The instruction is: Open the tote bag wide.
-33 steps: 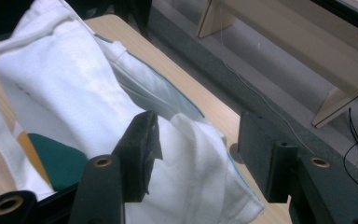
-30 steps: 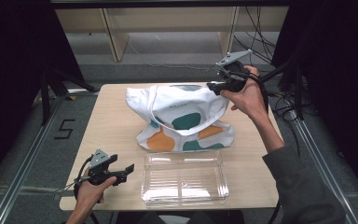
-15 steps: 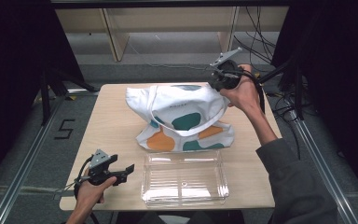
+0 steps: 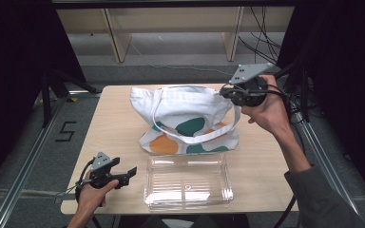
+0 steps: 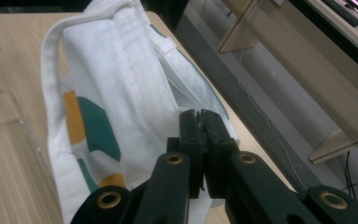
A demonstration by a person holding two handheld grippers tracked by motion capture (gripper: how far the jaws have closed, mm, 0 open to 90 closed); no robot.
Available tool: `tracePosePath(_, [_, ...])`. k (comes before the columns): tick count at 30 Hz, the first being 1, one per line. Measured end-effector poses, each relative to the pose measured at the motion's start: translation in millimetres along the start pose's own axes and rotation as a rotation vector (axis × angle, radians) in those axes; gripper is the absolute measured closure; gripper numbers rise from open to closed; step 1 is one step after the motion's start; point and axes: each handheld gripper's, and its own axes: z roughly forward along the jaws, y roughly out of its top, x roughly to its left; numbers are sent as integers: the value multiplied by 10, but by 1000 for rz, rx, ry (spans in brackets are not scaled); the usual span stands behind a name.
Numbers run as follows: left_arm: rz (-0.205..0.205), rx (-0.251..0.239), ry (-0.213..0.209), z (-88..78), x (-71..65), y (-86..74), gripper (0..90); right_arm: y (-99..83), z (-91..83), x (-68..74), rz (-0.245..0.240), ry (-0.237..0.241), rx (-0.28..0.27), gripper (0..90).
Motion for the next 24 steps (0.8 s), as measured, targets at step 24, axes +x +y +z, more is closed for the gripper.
tracePosePath(24, [-6,-74,-184,-88,2,503,296,-708,595,110,87,15,-10,889])
